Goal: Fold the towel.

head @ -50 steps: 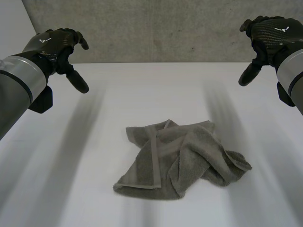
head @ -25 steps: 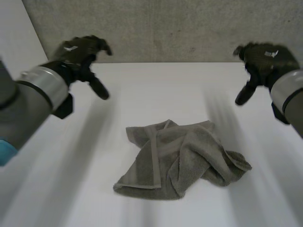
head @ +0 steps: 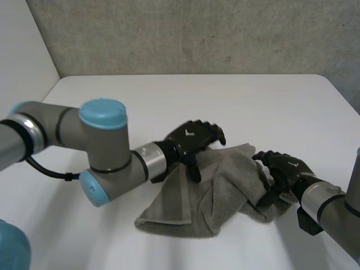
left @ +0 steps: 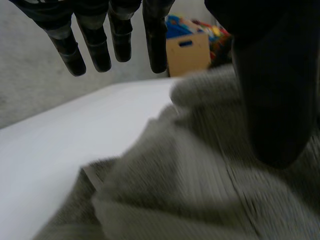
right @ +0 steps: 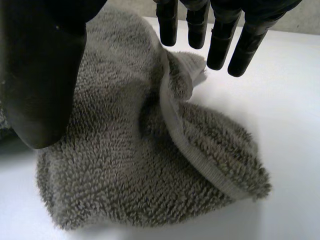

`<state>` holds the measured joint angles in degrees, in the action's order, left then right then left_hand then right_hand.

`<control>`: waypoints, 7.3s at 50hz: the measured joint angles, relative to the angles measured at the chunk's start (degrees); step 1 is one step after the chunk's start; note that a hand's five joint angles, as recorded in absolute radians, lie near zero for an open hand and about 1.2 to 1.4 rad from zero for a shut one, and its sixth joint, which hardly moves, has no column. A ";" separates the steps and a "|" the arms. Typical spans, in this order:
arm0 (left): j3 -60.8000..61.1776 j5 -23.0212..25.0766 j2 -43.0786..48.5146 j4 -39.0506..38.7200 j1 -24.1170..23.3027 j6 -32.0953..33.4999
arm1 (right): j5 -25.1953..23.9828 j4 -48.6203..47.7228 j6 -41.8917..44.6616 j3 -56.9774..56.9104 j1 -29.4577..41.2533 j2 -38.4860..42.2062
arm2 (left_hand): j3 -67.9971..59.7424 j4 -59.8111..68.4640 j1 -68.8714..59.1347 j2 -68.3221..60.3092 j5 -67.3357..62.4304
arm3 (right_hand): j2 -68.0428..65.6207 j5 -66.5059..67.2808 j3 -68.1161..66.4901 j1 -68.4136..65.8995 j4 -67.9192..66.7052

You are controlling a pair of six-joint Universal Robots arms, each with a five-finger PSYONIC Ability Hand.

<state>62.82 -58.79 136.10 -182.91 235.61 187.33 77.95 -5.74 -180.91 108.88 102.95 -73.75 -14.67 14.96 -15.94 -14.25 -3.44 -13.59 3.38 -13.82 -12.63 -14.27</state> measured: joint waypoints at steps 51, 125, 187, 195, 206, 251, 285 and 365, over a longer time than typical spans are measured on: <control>-7.03 -0.79 8.88 5.60 -4.82 10.77 | -11.76 3.97 4.17 -1.10 0.18 -4.66 | -47.98 51.84 -45.39 -50.54 -50.06 | -58.94 58.73 -59.98 -60.09 -61.80; 18.38 -13.66 -31.33 -15.38 13.01 -2.69 | 15.01 -3.54 26.99 -34.40 23.38 -2.36 | -58.98 57.89 -56.53 -59.74 -60.51 | -44.83 44.67 -44.10 -45.34 -44.11; 3.54 -0.07 -1.85 15.62 6.26 32.21 | 0.61 7.53 20.89 -6.87 9.49 -1.08 | -0.73 0.08 0.40 -1.17 -2.19 | 0.05 -0.03 -0.07 -0.24 0.04; -0.65 -5.05 0.10 18.12 4.44 35.08 | 0.55 7.51 21.06 -6.87 9.61 -0.11 | -39.74 39.73 -37.63 -40.39 -40.28 | 0.05 -0.03 -0.07 -0.24 0.04; 2.86 -5.29 -6.42 17.87 4.78 34.42 | 0.47 7.67 22.05 -7.02 9.69 0.49 | -59.23 62.33 -57.33 -59.98 -60.35 | 0.05 -0.03 -0.07 -0.24 0.04; 26.89 -4.50 -32.01 6.92 17.07 -0.23 | 2.37 -7.51 12.45 -13.50 21.38 9.53 | -52.97 52.42 -53.02 -53.36 -55.19 | -61.64 63.30 -61.94 -63.41 -62.21; 32.48 0.26 -30.29 -1.95 19.30 -6.63 | -3.79 28.47 33.69 -28.63 9.75 1.59 | -53.49 53.13 -52.19 -53.90 -55.87 | -61.64 63.31 -62.29 -63.47 -62.26; 15.44 -4.95 -21.70 19.22 13.40 26.92 | -4.54 27.29 39.78 -13.28 10.26 -2.27 | -61.08 62.56 -57.28 -59.43 -60.70 | -61.71 63.31 -62.30 -63.60 -62.26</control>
<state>78.26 -63.74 114.40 -163.69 249.01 214.24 73.41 21.54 -141.13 95.60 113.21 -76.02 -75.75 77.52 -73.23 -73.68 -64.14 -75.30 66.69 -76.11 -76.23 -76.54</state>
